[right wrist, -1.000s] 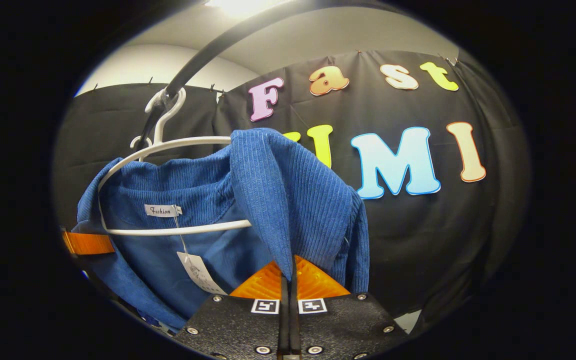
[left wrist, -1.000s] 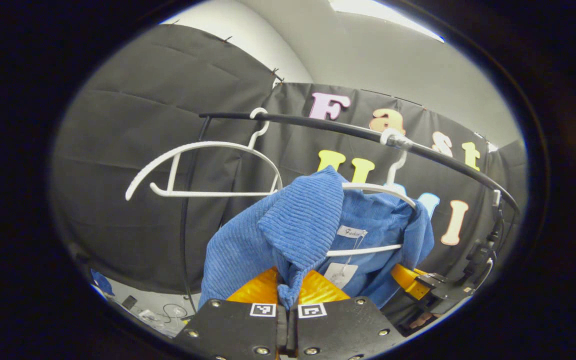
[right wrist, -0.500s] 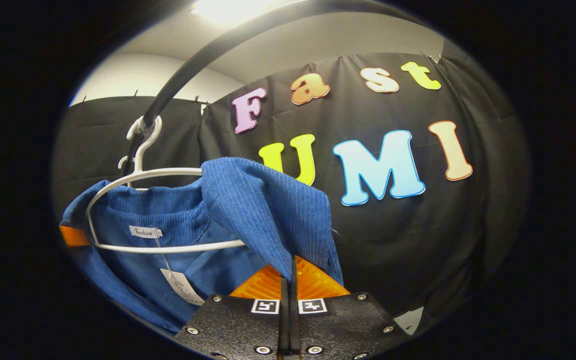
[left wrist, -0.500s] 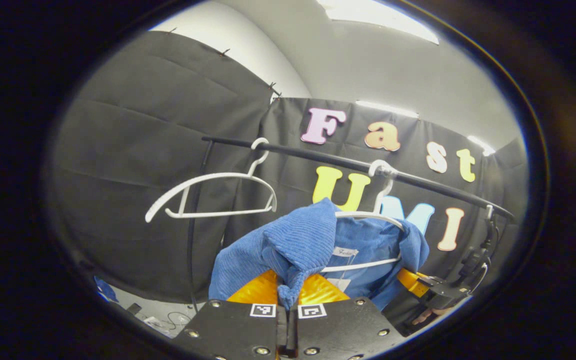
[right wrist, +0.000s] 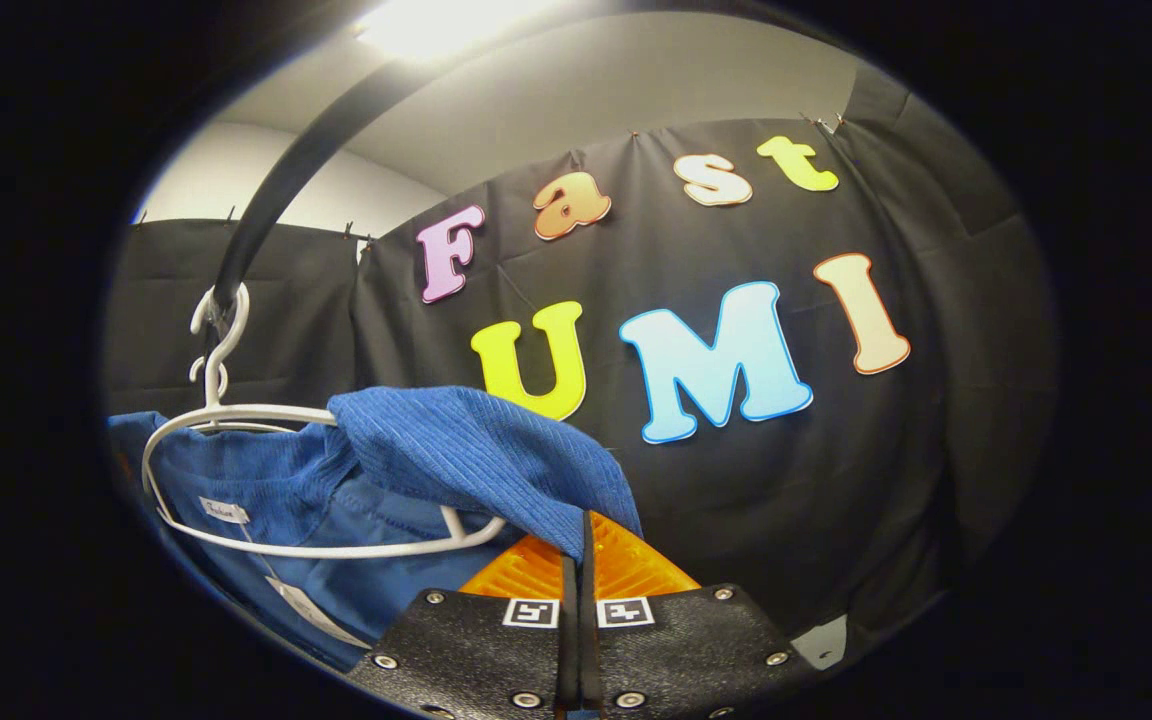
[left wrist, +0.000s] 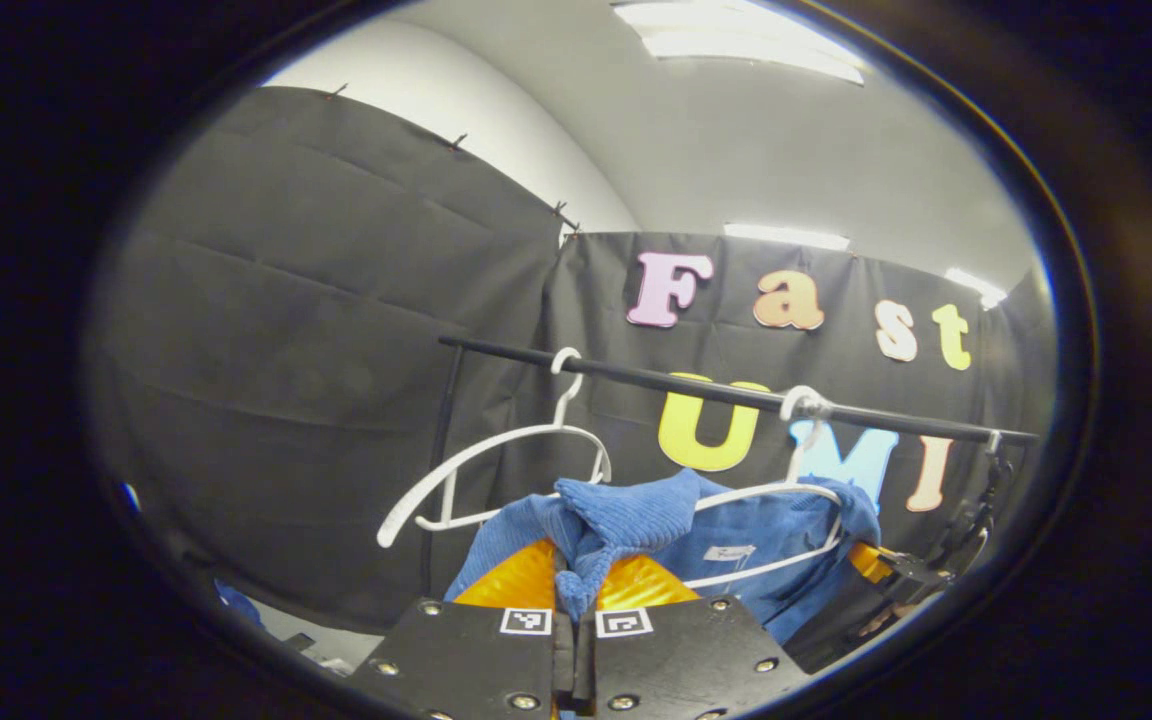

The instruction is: Grasp the clothes on the hanger with both hands and then place them into the laundry hamper below.

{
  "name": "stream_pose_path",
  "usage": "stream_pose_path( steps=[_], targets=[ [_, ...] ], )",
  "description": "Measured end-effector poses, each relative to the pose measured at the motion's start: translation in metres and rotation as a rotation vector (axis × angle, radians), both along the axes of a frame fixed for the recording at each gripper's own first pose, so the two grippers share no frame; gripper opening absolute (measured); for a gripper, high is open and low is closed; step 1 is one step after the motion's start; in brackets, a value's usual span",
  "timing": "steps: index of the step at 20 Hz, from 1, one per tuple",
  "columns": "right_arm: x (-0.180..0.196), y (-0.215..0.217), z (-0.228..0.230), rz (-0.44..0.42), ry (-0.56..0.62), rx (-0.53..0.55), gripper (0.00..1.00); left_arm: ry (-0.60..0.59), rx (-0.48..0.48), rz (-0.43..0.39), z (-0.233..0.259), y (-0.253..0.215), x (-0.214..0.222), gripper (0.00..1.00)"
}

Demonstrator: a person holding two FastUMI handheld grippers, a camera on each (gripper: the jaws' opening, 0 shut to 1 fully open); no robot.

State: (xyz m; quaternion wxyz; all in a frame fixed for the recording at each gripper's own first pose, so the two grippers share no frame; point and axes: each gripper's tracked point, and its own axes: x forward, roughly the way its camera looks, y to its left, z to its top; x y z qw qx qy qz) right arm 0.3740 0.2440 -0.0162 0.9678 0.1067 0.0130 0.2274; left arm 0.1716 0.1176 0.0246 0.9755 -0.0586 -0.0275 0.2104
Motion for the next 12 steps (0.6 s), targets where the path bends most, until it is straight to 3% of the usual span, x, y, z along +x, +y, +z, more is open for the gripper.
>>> stream_pose_path(
  steps=[9, 12],
  targets=[
    [0.029, -0.009, 0.013, -0.085, -0.077, 0.021, 0.0, 0.01, 0.058, 0.076, 0.01, 0.054, -0.007, 0.02],
    [0.038, -0.01, 0.01, -0.1, -0.103, 0.003, 0.0, -0.007, 0.017, 0.071, 0.008, 0.069, 0.003, 0.01]
  ],
)
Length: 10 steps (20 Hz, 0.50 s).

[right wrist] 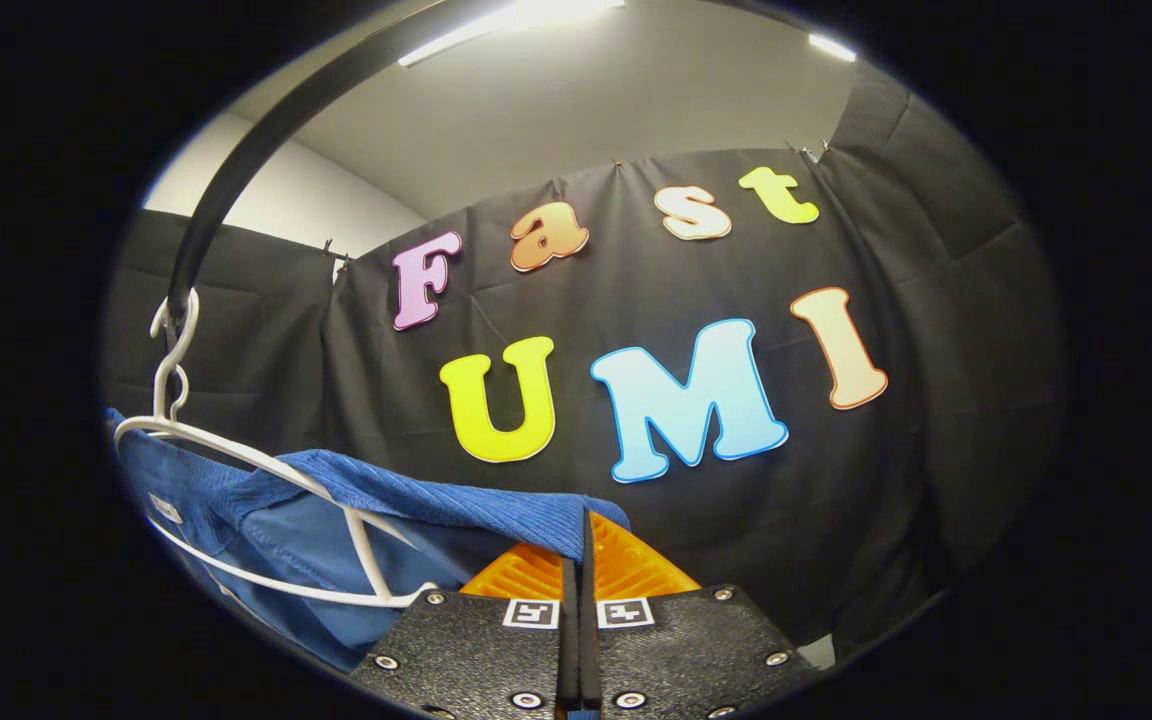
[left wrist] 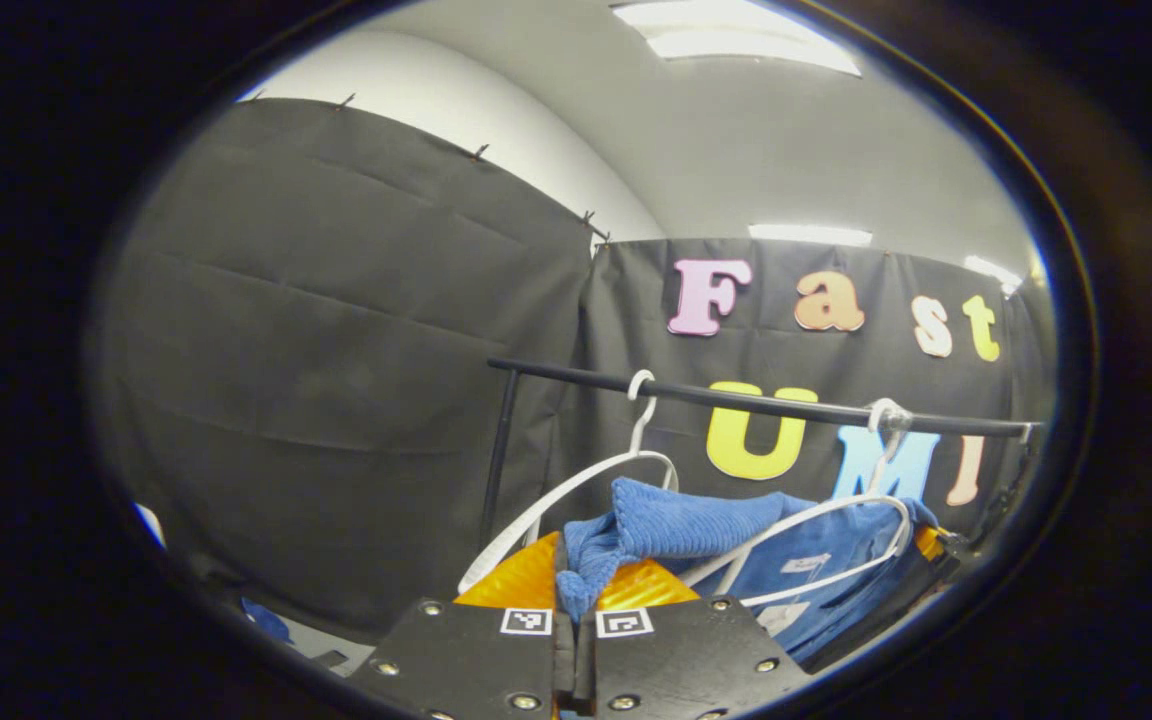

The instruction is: Grasp the clothes on the hanger with both hands and then place them into the laundry hamper below.

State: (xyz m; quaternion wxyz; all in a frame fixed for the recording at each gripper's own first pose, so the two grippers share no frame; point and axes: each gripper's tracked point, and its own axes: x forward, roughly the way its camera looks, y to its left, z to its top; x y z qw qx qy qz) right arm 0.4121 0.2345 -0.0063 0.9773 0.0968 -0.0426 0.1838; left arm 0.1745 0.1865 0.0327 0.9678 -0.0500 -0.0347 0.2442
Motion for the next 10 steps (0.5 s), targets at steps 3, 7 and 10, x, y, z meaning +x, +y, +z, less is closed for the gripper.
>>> stream_pose_path(
  steps=[3, 7, 10],
  targets=[
    [0.002, -0.003, 0.001, -0.014, -0.043, -0.033, 0.0, -0.001, -0.018, -0.023, -0.008, 0.01, 0.008, 0.0],
    [0.005, -0.005, 0.0, -0.03, -0.077, -0.051, 0.0, 0.033, -0.01, -0.099, -0.02, 0.016, 0.024, 0.01],
    [0.008, -0.003, -0.003, -0.036, -0.091, -0.081, 0.0, 0.058, -0.037, -0.132, -0.034, 0.021, 0.026, 0.0]
  ],
)
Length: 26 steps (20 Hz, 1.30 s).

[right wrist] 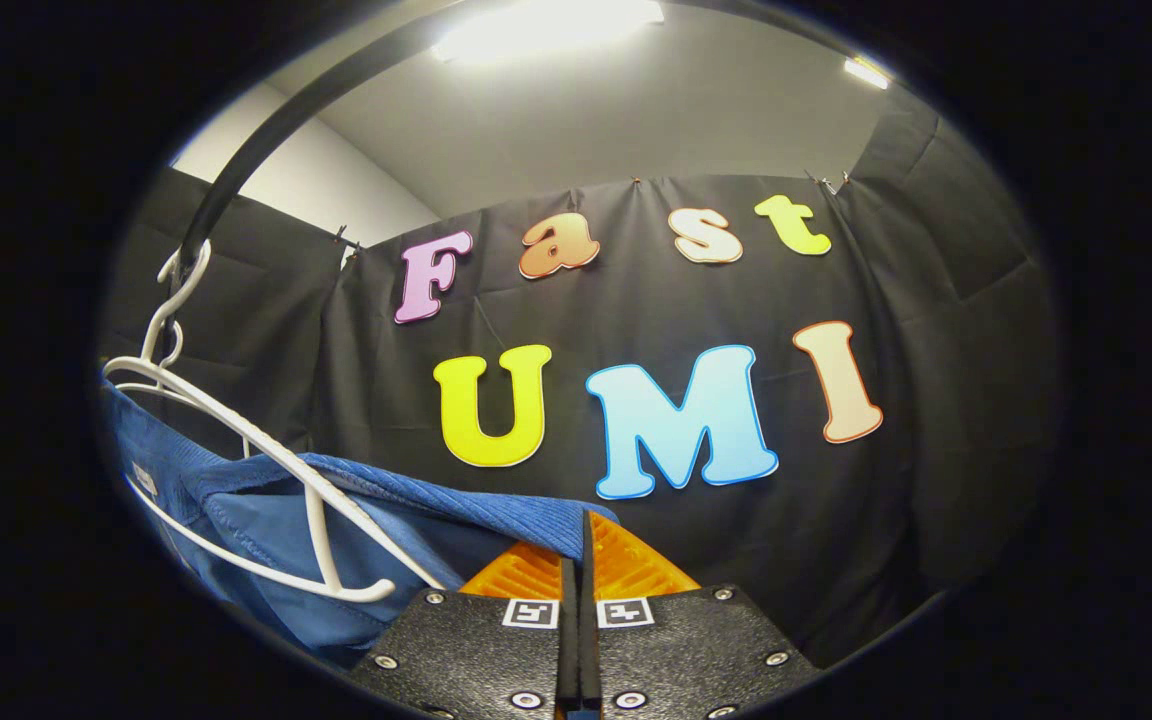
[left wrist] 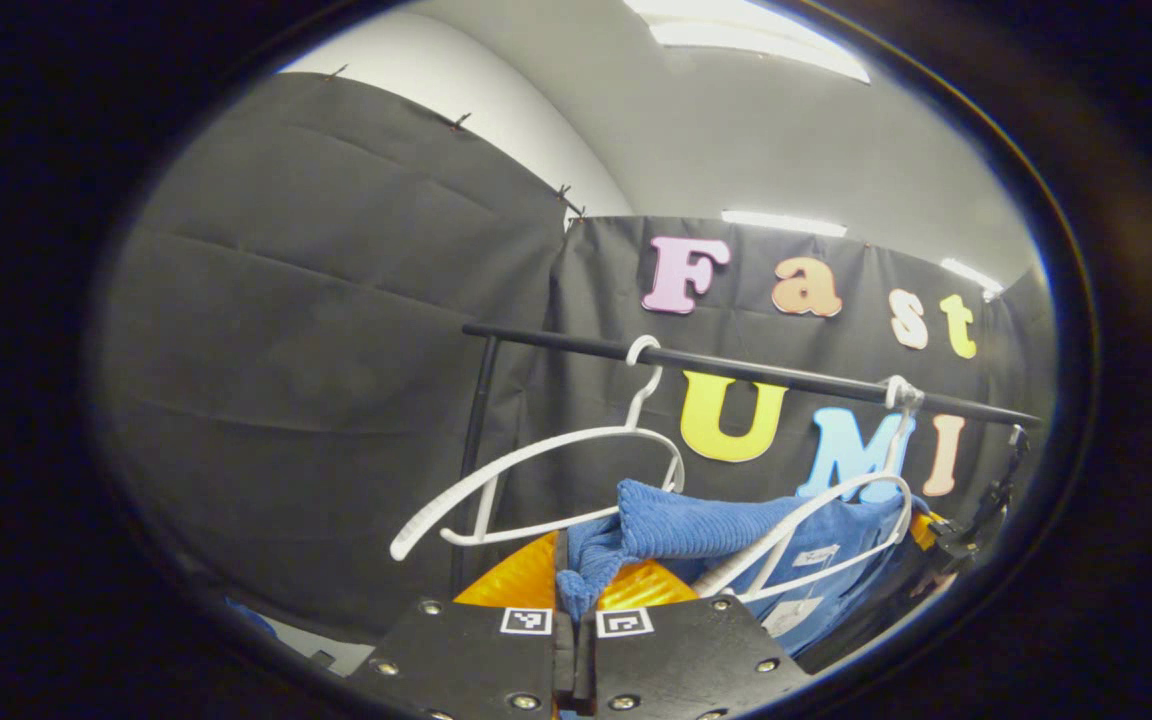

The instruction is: Grasp the clothes on the hanger with both hands and then place them into the laundry hamper below.

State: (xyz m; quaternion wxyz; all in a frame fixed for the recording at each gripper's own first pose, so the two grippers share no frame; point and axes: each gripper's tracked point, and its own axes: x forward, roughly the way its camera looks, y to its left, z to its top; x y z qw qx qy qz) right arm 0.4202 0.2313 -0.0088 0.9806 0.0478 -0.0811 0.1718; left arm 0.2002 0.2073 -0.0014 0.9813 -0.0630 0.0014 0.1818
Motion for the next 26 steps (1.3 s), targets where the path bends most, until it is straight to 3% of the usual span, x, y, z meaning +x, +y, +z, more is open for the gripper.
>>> stream_pose_path(
  steps=[3, 15, 21, 26],
  targets=[
    [0.003, 0.003, -0.009, -0.006, -0.007, -0.035, 0.0, 0.019, -0.014, 0.004, -0.016, 0.004, 0.005, 0.02],
    [-0.007, 0.002, -0.079, 0.024, 0.147, -0.101, 0.0, 0.137, -0.091, 0.038, -0.083, -0.002, -0.01, 0.0],
    [-0.028, -0.006, -0.114, 0.061, 0.245, -0.129, 0.0, 0.236, -0.085, 0.051, -0.118, -0.015, -0.041, 0.02],
    [-0.079, -0.02, -0.14, 0.067, 0.314, -0.195, 0.0, 0.314, -0.059, 0.011, -0.145, -0.019, -0.088, 0.0]
  ],
)
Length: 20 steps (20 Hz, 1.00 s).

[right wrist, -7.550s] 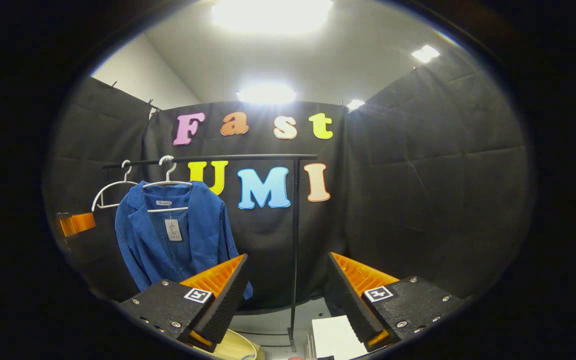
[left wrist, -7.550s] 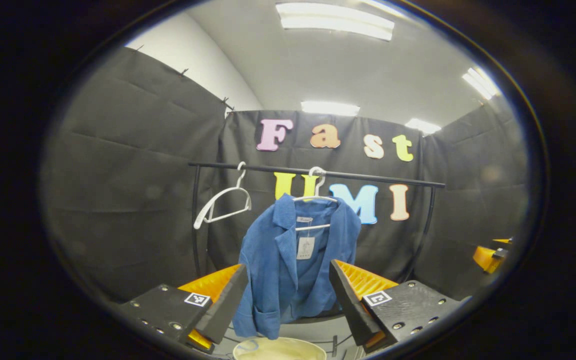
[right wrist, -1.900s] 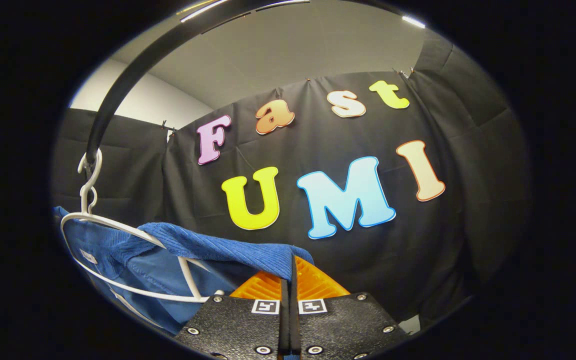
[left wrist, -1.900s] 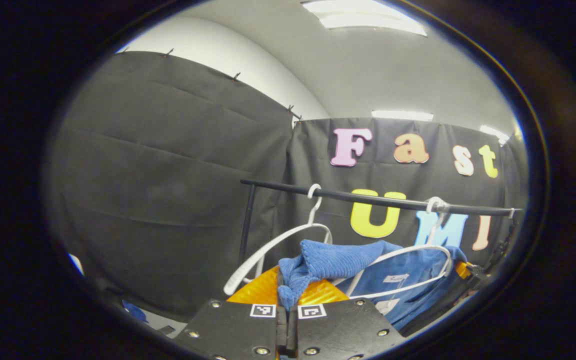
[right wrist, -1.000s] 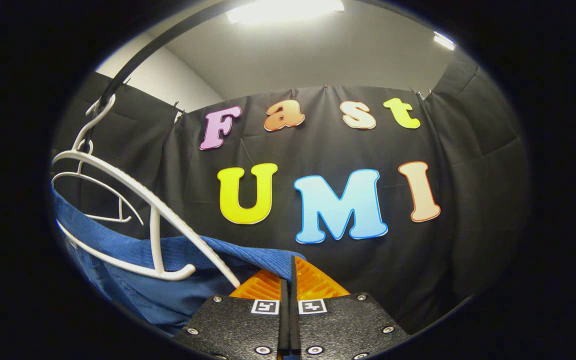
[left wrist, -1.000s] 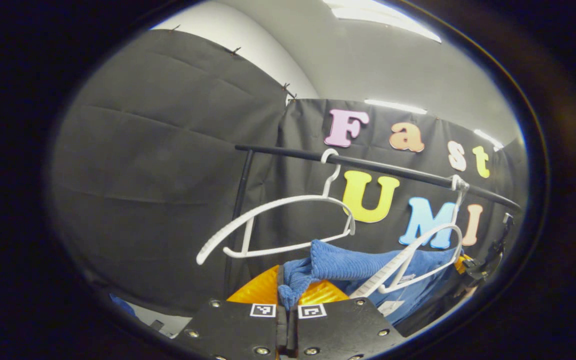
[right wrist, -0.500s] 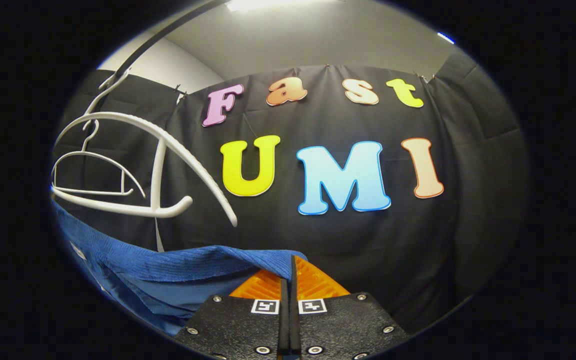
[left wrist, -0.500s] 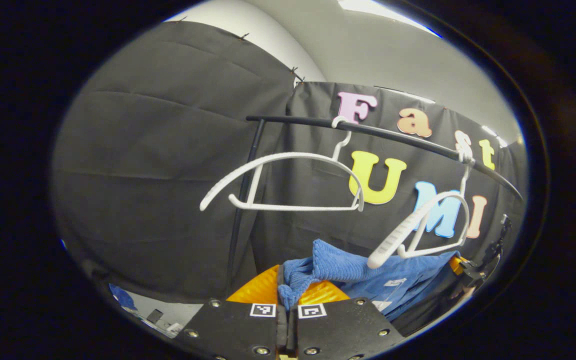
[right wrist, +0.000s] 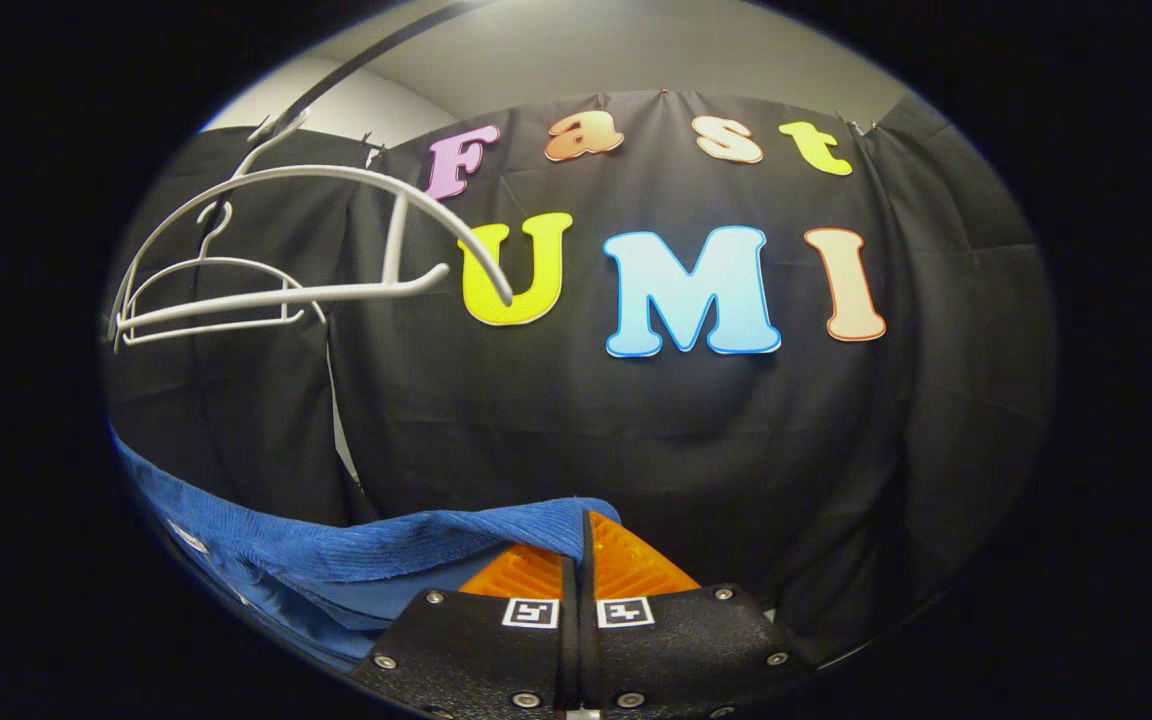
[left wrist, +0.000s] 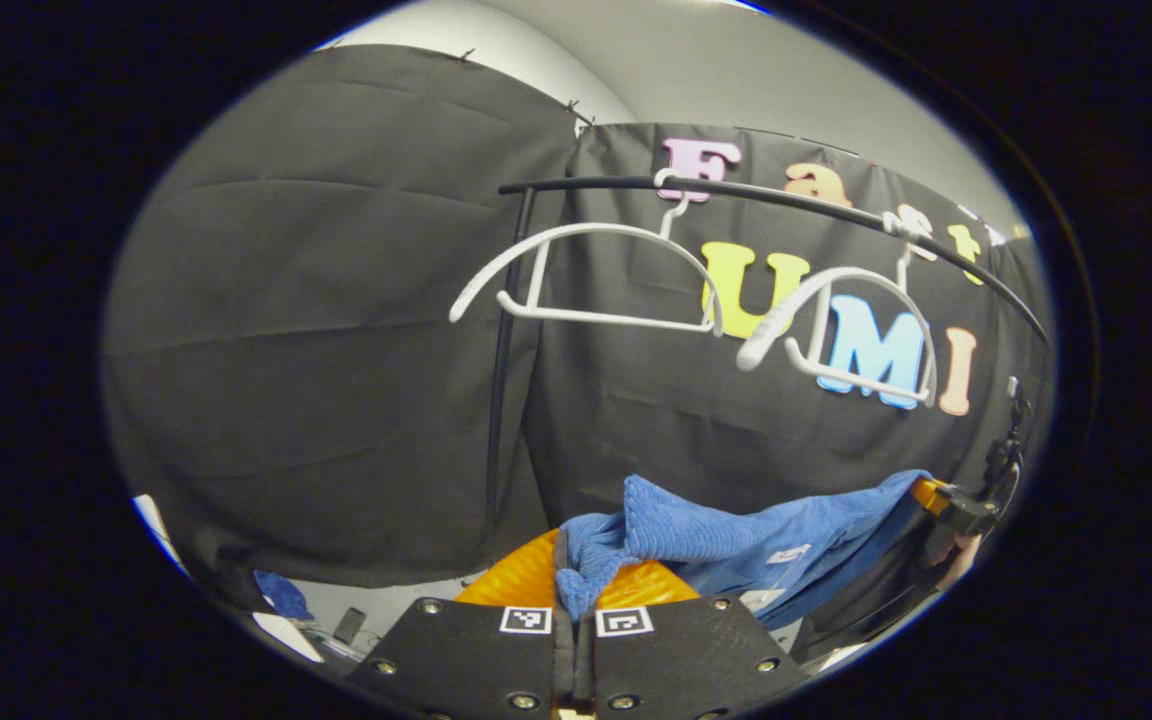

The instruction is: Grasp the clothes on the hanger with both hands and then place them into the laundry hamper below.

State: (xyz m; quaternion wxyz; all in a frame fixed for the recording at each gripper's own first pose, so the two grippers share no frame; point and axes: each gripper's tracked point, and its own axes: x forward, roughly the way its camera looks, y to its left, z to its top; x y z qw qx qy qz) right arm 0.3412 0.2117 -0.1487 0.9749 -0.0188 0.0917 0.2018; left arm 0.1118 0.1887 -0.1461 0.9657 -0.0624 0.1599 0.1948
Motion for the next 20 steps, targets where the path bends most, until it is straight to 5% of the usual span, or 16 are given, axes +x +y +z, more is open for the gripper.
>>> stream_pose_path(
  steps=[9, 20],
  targets=[
    [-0.108, -0.031, 0.007, -0.134, 0.034, -0.115, 0.0, 0.082, 0.0, -0.217, -0.02, 0.011, -0.053, 0.02],
    [-0.263, -0.028, 0.022, -0.229, 0.054, -0.137, 0.0, 0.08, -0.054, -0.643, -0.013, -0.065, -0.076, 0.01]
  ],
)
